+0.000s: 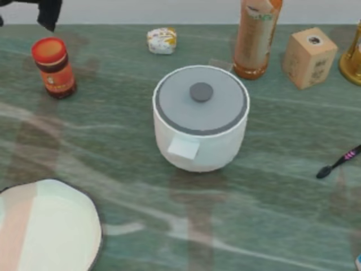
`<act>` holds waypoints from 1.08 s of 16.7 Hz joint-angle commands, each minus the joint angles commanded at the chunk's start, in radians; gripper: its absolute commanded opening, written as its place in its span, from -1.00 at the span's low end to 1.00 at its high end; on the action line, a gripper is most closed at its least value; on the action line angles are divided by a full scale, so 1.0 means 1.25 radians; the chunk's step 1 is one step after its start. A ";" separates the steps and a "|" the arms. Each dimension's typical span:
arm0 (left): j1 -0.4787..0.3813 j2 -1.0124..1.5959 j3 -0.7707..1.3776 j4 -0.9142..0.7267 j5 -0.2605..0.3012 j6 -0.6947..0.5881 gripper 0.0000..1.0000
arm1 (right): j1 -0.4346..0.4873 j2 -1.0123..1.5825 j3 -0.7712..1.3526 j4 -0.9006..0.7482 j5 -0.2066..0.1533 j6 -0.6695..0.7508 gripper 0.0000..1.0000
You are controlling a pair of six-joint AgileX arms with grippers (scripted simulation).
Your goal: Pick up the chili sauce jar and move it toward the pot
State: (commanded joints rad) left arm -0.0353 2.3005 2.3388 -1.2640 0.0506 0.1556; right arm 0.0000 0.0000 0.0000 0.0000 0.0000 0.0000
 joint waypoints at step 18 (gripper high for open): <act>0.000 0.269 0.230 -0.078 -0.002 0.016 1.00 | 0.000 0.000 0.000 0.000 0.000 0.000 1.00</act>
State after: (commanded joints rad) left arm -0.0349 2.6370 2.6263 -1.3616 0.0483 0.1756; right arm 0.0000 0.0000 0.0000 0.0000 0.0000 0.0000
